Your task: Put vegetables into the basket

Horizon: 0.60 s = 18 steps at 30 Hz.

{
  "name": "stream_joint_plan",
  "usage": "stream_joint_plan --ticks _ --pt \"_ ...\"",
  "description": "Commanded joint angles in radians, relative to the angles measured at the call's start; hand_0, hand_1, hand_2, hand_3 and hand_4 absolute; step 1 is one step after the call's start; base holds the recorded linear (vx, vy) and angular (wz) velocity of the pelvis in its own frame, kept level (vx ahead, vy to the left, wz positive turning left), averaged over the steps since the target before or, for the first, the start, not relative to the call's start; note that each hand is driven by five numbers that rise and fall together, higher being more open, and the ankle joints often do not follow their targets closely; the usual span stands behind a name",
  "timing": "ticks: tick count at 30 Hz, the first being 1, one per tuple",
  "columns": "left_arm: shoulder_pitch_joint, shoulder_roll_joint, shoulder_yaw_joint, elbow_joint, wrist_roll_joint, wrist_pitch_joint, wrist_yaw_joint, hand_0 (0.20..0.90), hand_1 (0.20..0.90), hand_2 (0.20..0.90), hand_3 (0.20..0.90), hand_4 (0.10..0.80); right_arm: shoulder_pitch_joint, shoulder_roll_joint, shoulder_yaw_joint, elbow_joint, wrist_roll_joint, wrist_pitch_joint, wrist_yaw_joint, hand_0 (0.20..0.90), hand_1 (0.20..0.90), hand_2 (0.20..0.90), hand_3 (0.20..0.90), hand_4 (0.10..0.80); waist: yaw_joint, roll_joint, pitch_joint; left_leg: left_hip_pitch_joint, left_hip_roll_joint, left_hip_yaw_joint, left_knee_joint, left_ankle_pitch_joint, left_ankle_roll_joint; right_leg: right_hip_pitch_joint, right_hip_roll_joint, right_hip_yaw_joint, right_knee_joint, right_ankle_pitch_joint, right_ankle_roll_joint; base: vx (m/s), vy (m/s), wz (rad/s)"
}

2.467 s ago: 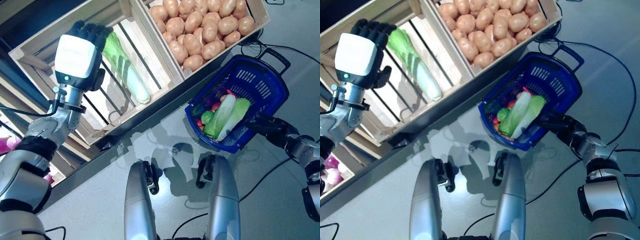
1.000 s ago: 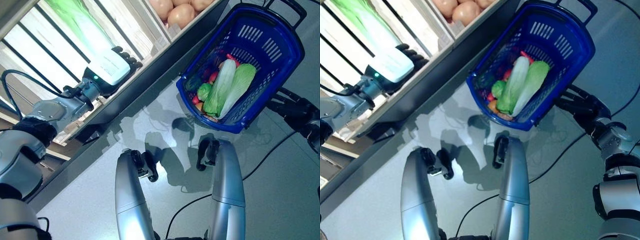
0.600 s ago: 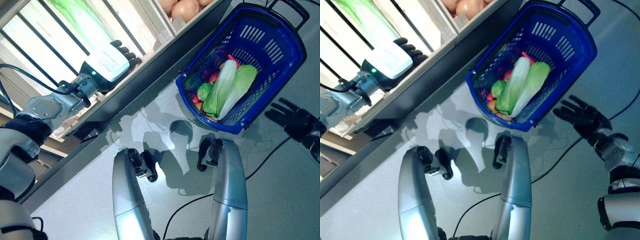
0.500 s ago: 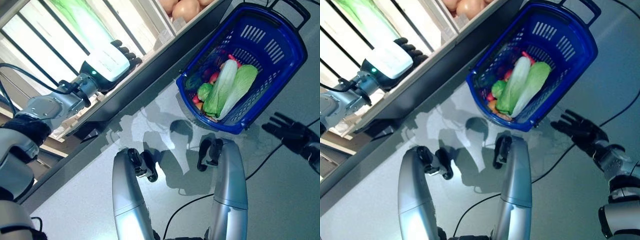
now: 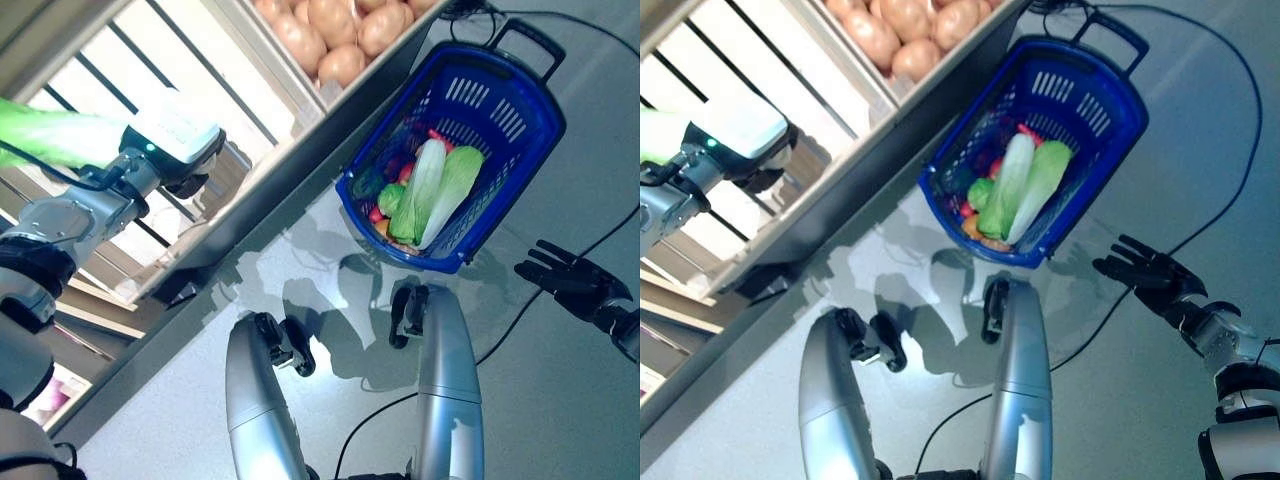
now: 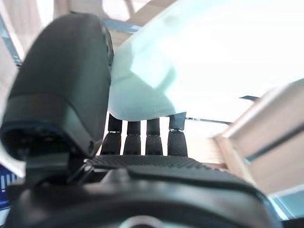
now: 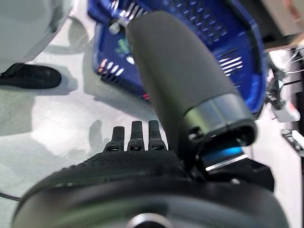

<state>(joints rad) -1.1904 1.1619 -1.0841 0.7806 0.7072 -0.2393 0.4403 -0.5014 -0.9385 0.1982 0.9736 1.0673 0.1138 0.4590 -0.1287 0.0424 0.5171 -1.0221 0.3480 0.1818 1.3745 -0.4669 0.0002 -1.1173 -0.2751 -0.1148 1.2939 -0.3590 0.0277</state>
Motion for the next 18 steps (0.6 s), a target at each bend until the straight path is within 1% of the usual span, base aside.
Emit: stream_joint_plan --ticks 1,3,7,8,10,11,12,14,15,16,17,18 --pt "-0.047 0.069 0.092 0.037 -0.071 -0.011 0.072 0.300 0.300 0.300 0.300 0.400 -0.020 0.014 -0.084 -0.014 -0.007 -0.129 0.036 0.900 0.900 0.900 0.900 0.800 -0.023 0.003 -0.097 0.128 -0.012 0.067 -0.202 0.065 -0.003 0.177 -0.044 -0.007 -0.205 0.118 0.024 0.034 0.051 -0.10" --pt "-0.030 0.067 0.100 0.057 -0.088 -0.038 0.102 0.300 0.300 0.300 0.300 0.400 -0.007 0.026 -0.077 -0.033 -0.031 -0.152 0.030 0.900 0.900 0.900 0.900 0.800 -0.024 0.001 -0.116 0.176 -0.017 0.078 -0.256 0.086 -0.002 0.221 -0.044 -0.011 -0.246 0.129 0.021 0.041 0.024 -0.10" --pt "0.036 0.065 0.156 0.046 -0.102 -0.098 0.165 0.300 0.300 0.300 0.300 0.400 0.030 0.054 -0.074 -0.068 -0.047 -0.184 0.026 0.900 0.900 0.900 0.900 0.800 -0.019 -0.004 -0.150 0.263 -0.036 0.093 -0.348 0.116 0.002 0.306 -0.041 -0.018 -0.323 0.142 0.016 0.048 -0.022 -0.09" --pt "0.056 0.055 0.177 0.041 -0.110 -0.122 0.174 0.300 0.300 0.300 0.300 0.400 0.037 0.076 -0.070 -0.067 -0.063 -0.191 0.023 0.900 0.900 0.900 0.900 0.800 -0.013 -0.009 -0.173 0.310 -0.047 0.096 -0.401 0.131 0.003 0.359 -0.037 -0.024 -0.371 0.147 0.013 0.108 -0.075 -0.07" --pt "0.096 0.040 0.219 0.034 -0.129 -0.161 0.197 0.300 0.300 0.300 0.300 0.400 0.048 0.101 -0.068 -0.073 -0.088 -0.197 0.026 0.900 0.900 0.900 0.900 0.800 -0.006 -0.016 -0.195 0.379 -0.058 0.109 -0.460 0.144 0.000 0.432 -0.036 -0.036 -0.428 0.149 0.013 0.134 -0.069 -0.04" --pt "0.117 0.029 0.247 0.031 -0.162 -0.180 0.212 0.300 0.300 0.300 0.300 0.400 0.051 0.112 -0.068 -0.071 -0.096 -0.198 0.036 0.900 0.900 0.900 0.900 0.800 -0.002 -0.019 -0.207 0.411 -0.061 0.113 -0.483 0.146 -0.002 0.469 -0.037 -0.045 -0.453 0.149 0.012 0.090 -0.044 0.00" --pt "0.136 0.019 0.275 0.029 -0.195 -0.198 0.230 0.300 0.300 0.300 0.300 0.400 0.054 0.122 -0.066 -0.075 -0.103 -0.202 0.041 0.900 0.900 0.900 0.900 0.800 0.001 -0.021 -0.213 0.431 -0.063 0.114 -0.498 0.150 -0.001 0.490 -0.039 -0.052 -0.465 0.149 0.011 0.067 -0.040 0.01" --pt "0.191 -0.011 0.356 0.021 -0.247 -0.251 0.257 0.300 0.300 0.300 0.300 0.400 0.067 0.150 -0.063 -0.095 -0.125 -0.224 0.038 0.900 0.900 0.900 0.900 0.800 0.010 -0.026 -0.225 0.468 -0.065 0.118 -0.524 0.158 0.002 0.530 -0.044 -0.067 -0.486 0.150 0.010 0.035 -0.027 0.00" --pt "0.239 -0.032 0.416 0.007 -0.248 -0.278 0.261 0.300 0.300 0.300 0.300 0.400 0.072 0.170 -0.058 -0.113 -0.139 -0.227 0.019 0.900 0.900 0.900 0.900 0.800 0.014 -0.028 -0.232 0.500 -0.068 0.123 -0.553 0.170 0.000 0.562 -0.042 -0.075 -0.510 0.155 0.009 0.036 -0.024 -0.04" --pt "0.290 -0.053 0.473 -0.014 -0.256 -0.309 0.263 0.300 0.300 0.300 0.300 0.400 0.077 0.190 -0.054 -0.138 -0.151 -0.227 0.006 0.900 0.900 0.900 0.900 0.800 0.019 -0.032 -0.238 0.537 -0.074 0.128 -0.587 0.184 -0.003 0.600 -0.038 -0.083 -0.547 0.162 0.010 0.055 -0.028 -0.06" --pt "0.336 -0.072 0.520 -0.040 -0.269 -0.318 0.254 0.300 0.300 0.300 0.300 0.400 0.082 0.212 -0.051 -0.163 -0.168 -0.223 -0.007 0.900 0.900 0.900 0.900 0.800 0.021 -0.034 -0.246 0.577 -0.083 0.133 -0.628 0.197 -0.005 0.640 -0.030 -0.089 -0.586 0.169 0.013 0.070 -0.037 -0.06" --pt "0.380 -0.102 0.572 -0.063 -0.320 -0.340 0.239 0.300 0.300 0.300 0.300 0.400 0.089 0.234 -0.048 -0.192 -0.183 -0.214 -0.017 0.900 0.900 0.900 0.900 0.800 0.026 -0.039 -0.257 0.620 -0.097 0.136 -0.674 0.210 -0.006 0.683 -0.019 -0.094 -0.630 0.176 0.015 0.104 -0.048 -0.03"
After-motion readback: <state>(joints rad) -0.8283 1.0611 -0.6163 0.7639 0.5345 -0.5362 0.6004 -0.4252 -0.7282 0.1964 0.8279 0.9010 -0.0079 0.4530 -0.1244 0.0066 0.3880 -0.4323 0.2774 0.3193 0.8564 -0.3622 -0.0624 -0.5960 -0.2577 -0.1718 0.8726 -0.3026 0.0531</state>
